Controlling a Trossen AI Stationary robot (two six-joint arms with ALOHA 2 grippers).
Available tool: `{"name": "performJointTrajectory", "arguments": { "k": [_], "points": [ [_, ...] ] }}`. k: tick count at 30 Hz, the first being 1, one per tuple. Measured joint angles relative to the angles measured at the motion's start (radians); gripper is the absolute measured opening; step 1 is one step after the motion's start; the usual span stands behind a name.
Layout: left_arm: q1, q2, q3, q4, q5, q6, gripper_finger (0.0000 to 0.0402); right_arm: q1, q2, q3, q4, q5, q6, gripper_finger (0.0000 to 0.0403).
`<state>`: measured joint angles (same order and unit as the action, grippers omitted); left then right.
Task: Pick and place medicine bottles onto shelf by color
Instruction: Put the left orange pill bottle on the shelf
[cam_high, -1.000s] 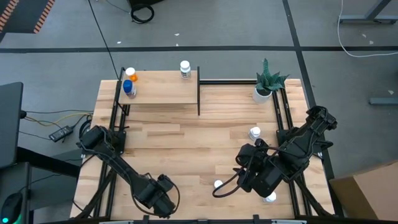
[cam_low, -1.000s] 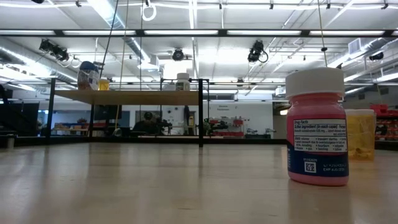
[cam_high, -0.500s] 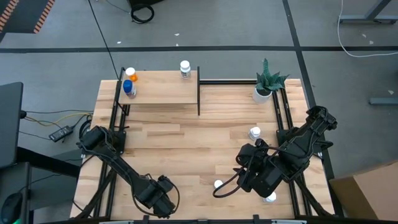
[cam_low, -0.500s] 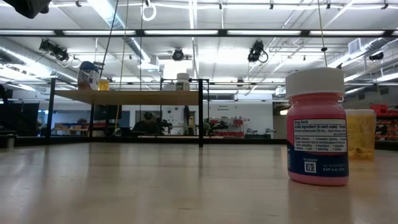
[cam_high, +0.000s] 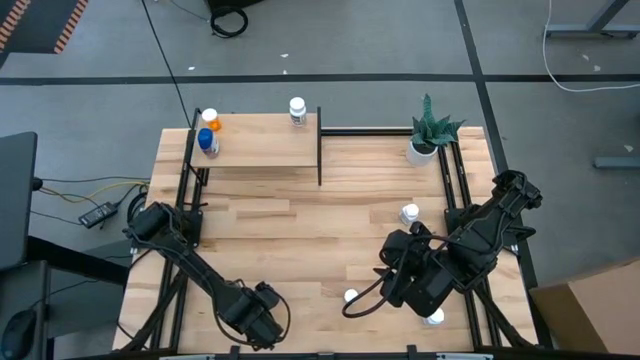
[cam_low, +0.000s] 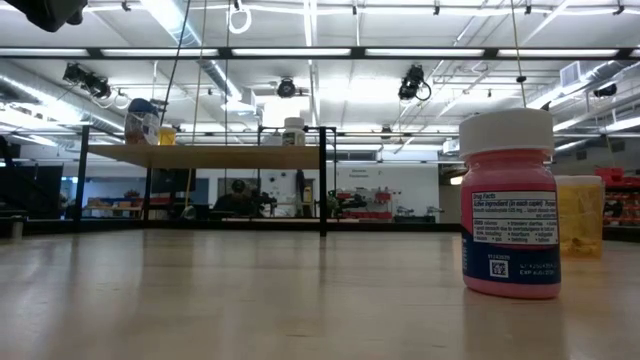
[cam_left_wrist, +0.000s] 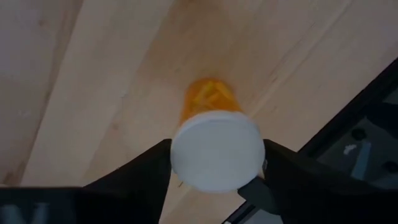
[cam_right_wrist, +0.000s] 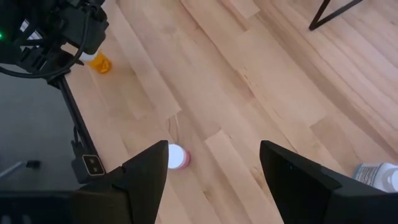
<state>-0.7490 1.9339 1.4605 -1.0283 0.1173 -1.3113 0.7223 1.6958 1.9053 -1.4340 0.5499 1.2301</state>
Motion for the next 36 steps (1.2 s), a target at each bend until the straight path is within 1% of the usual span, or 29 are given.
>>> {"name": "performJointTrajectory", "arguments": {
  "k": [3,6,9,14,18,22,26,31,36],
  "points": [
    [0.0,0.0,0.0,0.0,0.0,0.0,0.0228,0.0,0.0,0.0,0.0,0.0,0.0,0.0261],
    [0.0,-0.001,0.0,0.0,0.0,-0.001,0.022,0.0,0.0,0.0,0.0,0.0,0.0,0.0261],
    [0.004,-0.001,0.0,0.0,0.007,0.002,0.0223,0.0,0.0,0.0,0.0,0.0,0.0,0.0261],
    [0.039,-0.013,0.0,-0.007,0.045,0.069,0.0241,0.0,0.0,0.0,0.0,0.012,-0.003,0.0261],
    [0.091,-0.052,0.0,-0.021,0.045,0.118,0.0234,0.0,0.0,0.0,0.0,0.018,-0.002,0.0261],
    [0.158,-0.11,0.0,-0.065,0.044,0.175,0.0222,0.0,0.0,0.0,0.0,0.019,0.0,0.0261],
    [0.239,-0.187,0.0,-0.151,0.042,0.253,0.0223,0.0,0.0,0.0,0.0,0.029,0.003,0.0261],
    [0.376,-0.294,0.0,-0.264,0.036,0.352,0.0236,0.0,0.0,0.0,-0.001,0.062,0.034,0.0261],
    [0.534,-0.4,0.0,-0.306,0.022,0.456,0.0228,0.0,0.0,0.0,0.0,0.099,0.067,0.0261]
  ]
}}
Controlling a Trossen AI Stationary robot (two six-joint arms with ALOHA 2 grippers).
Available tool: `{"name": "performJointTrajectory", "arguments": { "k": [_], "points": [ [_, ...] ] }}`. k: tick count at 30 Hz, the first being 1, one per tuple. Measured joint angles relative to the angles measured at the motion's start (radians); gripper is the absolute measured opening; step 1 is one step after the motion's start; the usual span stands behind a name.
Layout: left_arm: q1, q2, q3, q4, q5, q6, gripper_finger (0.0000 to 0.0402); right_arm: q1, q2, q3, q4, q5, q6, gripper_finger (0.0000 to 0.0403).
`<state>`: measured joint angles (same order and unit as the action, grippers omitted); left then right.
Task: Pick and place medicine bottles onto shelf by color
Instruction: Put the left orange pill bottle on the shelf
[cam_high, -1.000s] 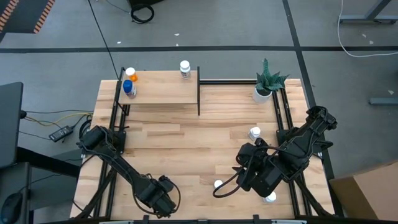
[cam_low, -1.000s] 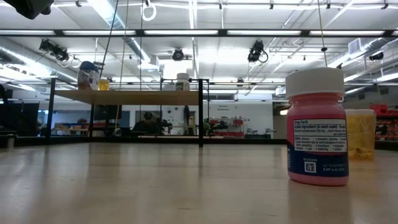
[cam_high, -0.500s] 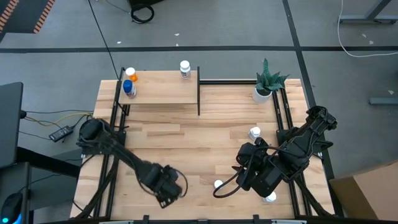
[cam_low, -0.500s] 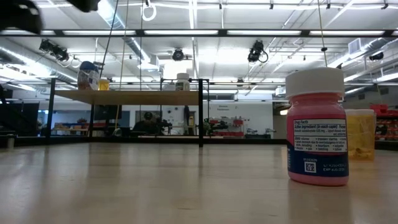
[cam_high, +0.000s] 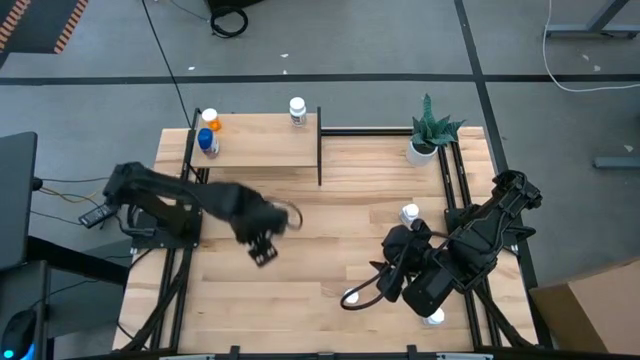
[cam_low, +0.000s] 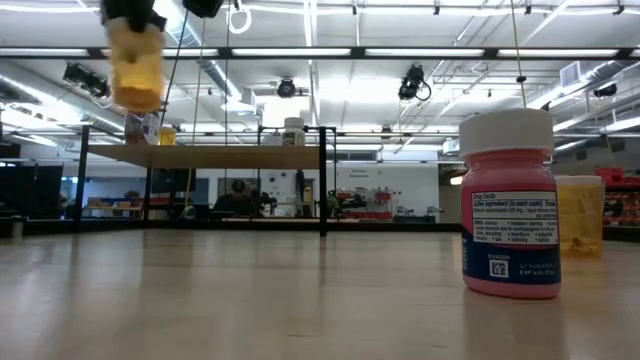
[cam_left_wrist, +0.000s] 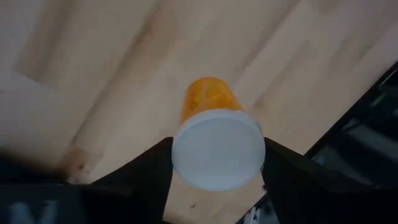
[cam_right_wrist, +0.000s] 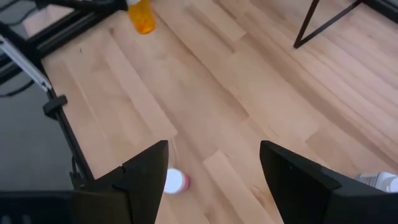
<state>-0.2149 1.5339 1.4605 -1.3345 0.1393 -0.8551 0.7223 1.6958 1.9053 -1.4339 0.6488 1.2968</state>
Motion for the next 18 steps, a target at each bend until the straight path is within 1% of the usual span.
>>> {"name": "performJointTrajectory", "arguments": {
  "k": [4,6,11,15,18],
  "points": [
    [0.128,-0.068,0.002,-0.024,-0.004,0.082,0.0219,0.0,0.0,0.0,0.0,0.038,0.038,0.0261],
    [0.187,-0.078,0.029,-0.08,-0.012,0.137,0.0221,-0.003,0.0,0.0,0.0,0.06,0.06,0.0261],
    [0.309,-0.068,0.174,-0.234,-0.105,0.305,0.0226,-0.031,0.0,0.0,0.001,0.079,0.082,0.0261],
    [0.406,-0.067,0.281,-0.238,-0.163,0.401,0.0223,-0.06,0.0,0.0,0.001,0.079,0.072,0.0261],
    [0.473,-0.067,0.322,-0.237,-0.208,0.47,0.022,-0.082,0.0,0.0,0.001,0.079,0.03,0.0261]
  ]
}}
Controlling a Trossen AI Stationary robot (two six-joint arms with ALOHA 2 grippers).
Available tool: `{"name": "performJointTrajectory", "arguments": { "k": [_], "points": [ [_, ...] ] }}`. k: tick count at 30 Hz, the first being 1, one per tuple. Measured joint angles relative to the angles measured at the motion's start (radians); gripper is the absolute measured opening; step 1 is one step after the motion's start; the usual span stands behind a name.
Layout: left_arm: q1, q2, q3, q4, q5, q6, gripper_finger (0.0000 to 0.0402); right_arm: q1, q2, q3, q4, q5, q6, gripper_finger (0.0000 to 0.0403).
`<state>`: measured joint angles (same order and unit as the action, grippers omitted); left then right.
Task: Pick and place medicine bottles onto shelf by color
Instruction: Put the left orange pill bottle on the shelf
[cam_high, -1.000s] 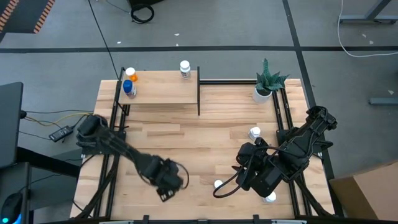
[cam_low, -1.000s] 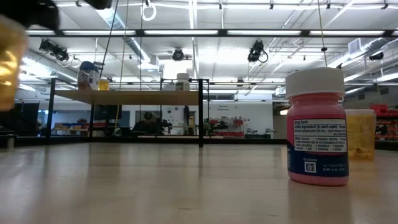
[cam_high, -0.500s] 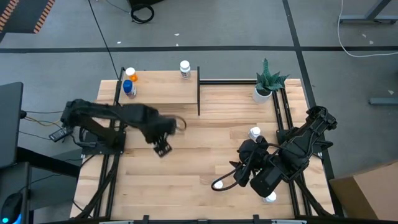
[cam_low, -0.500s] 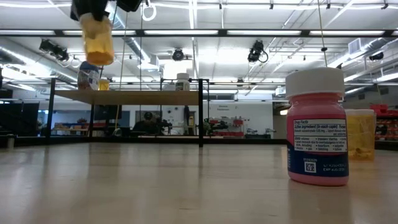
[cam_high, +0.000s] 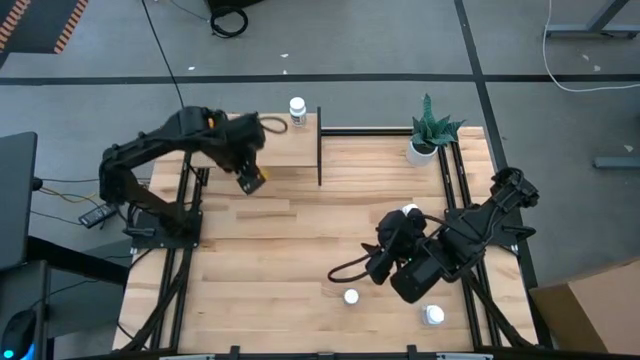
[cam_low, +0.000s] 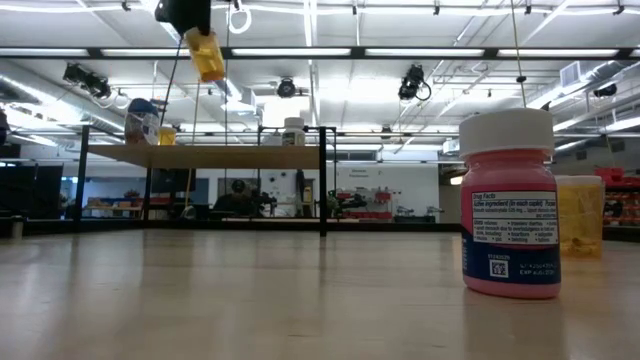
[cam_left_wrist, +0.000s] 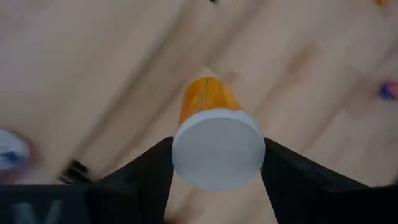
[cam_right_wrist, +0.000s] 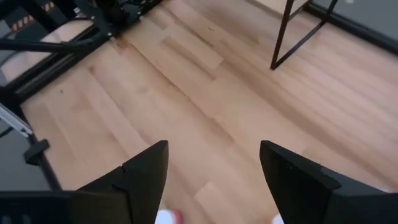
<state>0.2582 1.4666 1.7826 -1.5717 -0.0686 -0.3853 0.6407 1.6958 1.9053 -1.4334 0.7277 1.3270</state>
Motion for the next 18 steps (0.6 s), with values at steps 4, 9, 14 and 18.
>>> {"name": "performJointTrajectory", "arguments": {
  "k": [4,9,14,18],
  "points": [
    [0.089,0.0,-0.003,0.001,-0.028,0.055,0.0224,-0.032,0.0,0.0,-0.001,-0.001,-0.095,0.0261],
    [0.194,0.01,-0.025,-0.001,-0.03,0.117,0.0223,-0.1,0.0,0.0,0.0,-0.002,-0.226,0.0261],
    [0.285,0.045,-0.025,0.001,-0.044,0.155,0.0224,-0.2,0.0,0.0,0.0,-0.003,-0.344,0.0261],
    [0.329,0.091,-0.025,0.001,-0.046,0.173,0.0226,-0.288,0.0,0.0,0.0,-0.03,-0.413,0.0261]
  ]
}}
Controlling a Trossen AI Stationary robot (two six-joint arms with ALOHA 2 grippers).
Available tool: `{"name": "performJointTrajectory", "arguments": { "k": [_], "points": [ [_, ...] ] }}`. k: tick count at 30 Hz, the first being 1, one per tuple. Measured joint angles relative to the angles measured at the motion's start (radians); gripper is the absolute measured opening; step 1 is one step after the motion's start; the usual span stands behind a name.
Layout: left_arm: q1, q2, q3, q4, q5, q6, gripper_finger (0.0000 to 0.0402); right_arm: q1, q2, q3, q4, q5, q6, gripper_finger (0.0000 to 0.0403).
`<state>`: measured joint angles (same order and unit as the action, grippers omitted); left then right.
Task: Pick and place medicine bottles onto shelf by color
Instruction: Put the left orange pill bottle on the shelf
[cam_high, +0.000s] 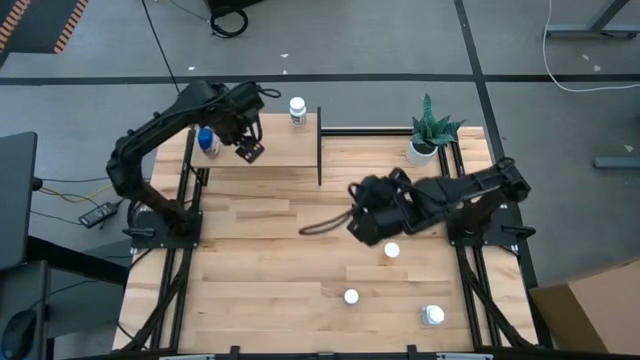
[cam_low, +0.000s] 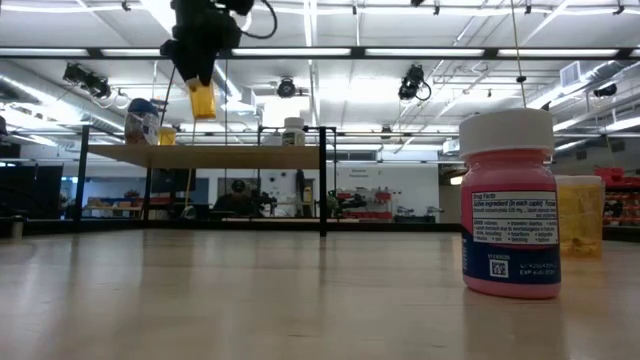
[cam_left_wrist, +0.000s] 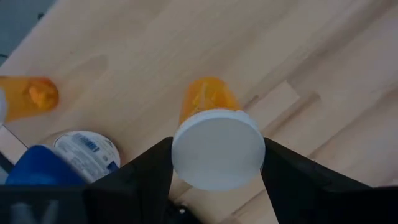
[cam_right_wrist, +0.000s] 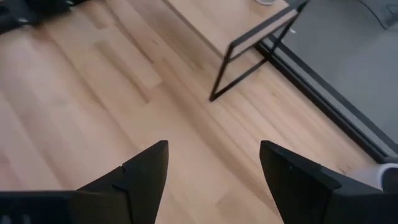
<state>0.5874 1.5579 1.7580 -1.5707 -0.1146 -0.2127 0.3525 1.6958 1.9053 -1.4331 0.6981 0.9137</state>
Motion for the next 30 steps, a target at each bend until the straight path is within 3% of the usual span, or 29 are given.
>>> {"name": "performJointTrajectory", "arguments": {
  "k": [9,21,30],
  "points": [
    [0.076,0.077,0.0,0.0,-0.048,0.052,0.0223,-0.16,0.0,0.0,0.067,-0.061,-0.149,0.0261],
    [0.277,0.091,0.0,0.024,-0.072,0.187,0.0224,-0.35,0.0,0.0,0.176,-0.108,-0.367,0.0261],
    [0.298,0.132,0.001,0.077,-0.055,0.232,0.0229,-0.45,0.0,0.0,0.251,-0.177,-0.448,0.0261]
  ]
}}
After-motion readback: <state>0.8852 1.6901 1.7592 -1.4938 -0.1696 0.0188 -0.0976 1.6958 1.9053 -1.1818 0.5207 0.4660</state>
